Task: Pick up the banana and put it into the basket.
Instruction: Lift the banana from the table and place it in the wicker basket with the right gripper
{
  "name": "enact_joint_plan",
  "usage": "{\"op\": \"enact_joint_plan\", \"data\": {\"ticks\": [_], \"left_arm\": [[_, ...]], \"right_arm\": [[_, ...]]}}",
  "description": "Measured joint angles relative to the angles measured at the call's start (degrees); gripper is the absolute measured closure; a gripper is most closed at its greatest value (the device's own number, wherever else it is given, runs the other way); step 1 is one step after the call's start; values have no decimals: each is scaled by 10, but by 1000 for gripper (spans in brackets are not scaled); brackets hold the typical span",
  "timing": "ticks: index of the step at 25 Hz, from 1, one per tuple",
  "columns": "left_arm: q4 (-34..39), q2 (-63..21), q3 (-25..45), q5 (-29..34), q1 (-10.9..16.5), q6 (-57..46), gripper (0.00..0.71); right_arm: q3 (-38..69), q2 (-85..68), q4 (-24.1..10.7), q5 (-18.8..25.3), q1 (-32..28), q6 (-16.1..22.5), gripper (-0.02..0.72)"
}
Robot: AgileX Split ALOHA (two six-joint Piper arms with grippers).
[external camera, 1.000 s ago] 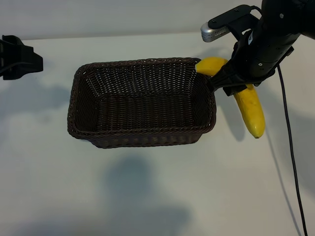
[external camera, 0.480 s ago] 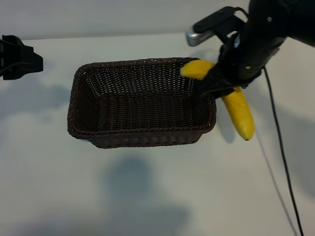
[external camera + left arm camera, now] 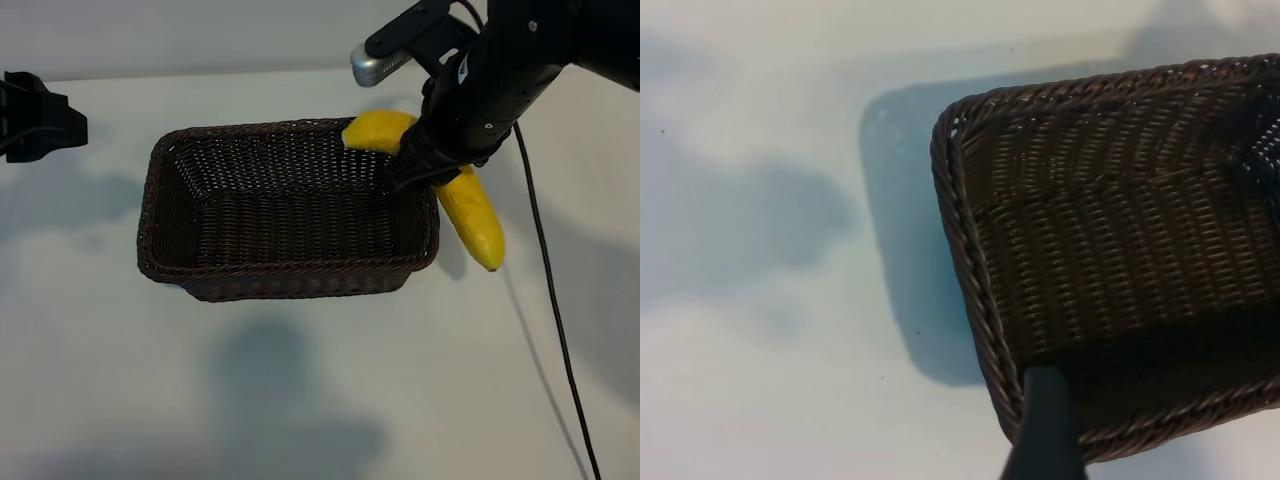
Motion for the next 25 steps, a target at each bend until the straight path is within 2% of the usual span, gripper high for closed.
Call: {"op": "enact_joint_plan", "data": {"ticks": [2, 5, 8, 15, 25], "left_arm": [[0, 0, 0, 0, 0, 0, 121], [0, 0, 0, 0, 0, 0, 121], [0, 0, 0, 0, 0, 0, 121], [0, 0, 0, 0, 0, 0, 121], [0, 0, 0, 0, 0, 0, 145]], "right_arm": [[0, 10, 16, 1, 2, -65, 304], [0, 19, 61, 4, 8, -197, 304], [0, 20, 103, 4, 11, -266, 304], [0, 20, 109, 2, 11, -304, 304], [-1, 22, 109, -25, 39, -307, 304]]}}
